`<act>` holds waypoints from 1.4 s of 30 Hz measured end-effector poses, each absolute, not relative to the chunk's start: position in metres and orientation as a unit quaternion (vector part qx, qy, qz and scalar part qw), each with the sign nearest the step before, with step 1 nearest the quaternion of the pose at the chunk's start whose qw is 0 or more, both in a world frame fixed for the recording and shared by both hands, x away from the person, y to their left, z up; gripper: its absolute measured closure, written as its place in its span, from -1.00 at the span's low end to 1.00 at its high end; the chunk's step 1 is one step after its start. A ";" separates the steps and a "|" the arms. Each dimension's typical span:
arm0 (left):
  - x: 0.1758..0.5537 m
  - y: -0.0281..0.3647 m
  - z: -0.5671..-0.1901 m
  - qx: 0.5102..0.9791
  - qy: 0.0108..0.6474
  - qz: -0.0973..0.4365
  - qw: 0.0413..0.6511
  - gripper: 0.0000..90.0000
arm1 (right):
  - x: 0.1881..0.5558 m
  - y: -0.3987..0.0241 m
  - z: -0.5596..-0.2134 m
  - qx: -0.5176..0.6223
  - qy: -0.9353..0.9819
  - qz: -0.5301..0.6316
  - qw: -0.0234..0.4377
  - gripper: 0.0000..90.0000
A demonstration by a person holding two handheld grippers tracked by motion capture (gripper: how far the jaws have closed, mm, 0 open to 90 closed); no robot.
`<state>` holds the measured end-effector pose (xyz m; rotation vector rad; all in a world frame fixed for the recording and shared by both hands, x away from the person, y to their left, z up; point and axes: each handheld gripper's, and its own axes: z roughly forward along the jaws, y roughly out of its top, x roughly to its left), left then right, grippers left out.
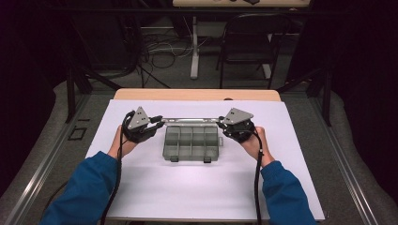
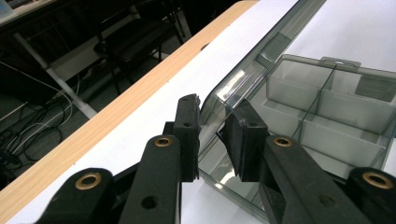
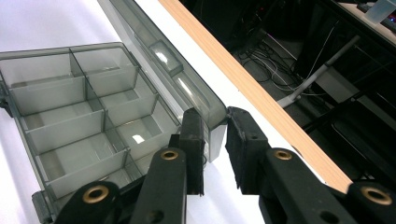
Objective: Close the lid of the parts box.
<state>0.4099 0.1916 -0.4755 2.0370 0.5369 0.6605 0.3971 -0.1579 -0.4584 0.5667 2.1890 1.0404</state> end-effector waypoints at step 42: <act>0.403 0.179 -0.454 0.801 0.247 0.277 0.470 0.88 | 0.392 -0.156 -0.463 0.209 0.834 0.393 0.325 0.66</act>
